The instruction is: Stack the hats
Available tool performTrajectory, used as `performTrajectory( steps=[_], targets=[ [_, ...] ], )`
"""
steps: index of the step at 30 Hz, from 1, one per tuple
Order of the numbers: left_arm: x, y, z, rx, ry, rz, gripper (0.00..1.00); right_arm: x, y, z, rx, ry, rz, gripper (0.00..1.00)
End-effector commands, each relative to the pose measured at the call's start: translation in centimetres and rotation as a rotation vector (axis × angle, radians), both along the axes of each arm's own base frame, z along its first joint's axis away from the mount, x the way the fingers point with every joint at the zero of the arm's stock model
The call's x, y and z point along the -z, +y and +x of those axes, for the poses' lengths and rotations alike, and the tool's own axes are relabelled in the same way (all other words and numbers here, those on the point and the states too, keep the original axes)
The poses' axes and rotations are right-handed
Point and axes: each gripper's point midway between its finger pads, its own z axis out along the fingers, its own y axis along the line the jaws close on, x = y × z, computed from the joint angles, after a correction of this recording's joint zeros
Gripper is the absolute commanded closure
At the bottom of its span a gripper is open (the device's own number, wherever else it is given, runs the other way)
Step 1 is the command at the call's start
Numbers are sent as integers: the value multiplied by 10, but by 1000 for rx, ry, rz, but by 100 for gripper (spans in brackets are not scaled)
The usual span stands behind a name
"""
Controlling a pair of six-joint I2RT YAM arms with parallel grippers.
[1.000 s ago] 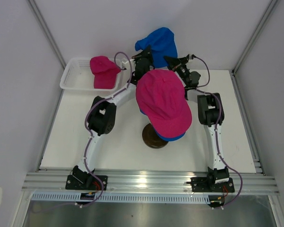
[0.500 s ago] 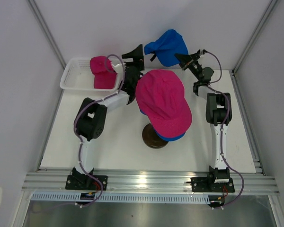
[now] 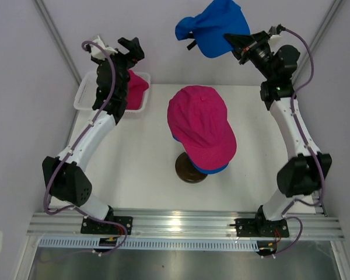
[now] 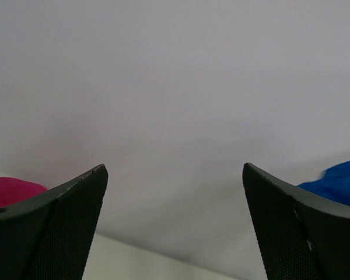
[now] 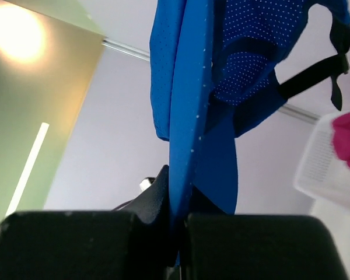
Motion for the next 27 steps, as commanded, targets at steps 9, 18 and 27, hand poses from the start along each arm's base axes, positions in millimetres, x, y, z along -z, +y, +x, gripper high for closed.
performTrajectory(
  steps=[9, 18, 27],
  targets=[
    [50, 16, -27, -5, 187, 553, 0, -91, 41, -76, 25, 211, 332, 100],
    [2, -1, -71, 245, 51, 469, 1, -86, 88, -109, 49, 188, 213, 100],
    [15, 18, -72, 212, 102, 345, 0, -85, 109, -164, 5, 130, 135, 100]
  ],
)
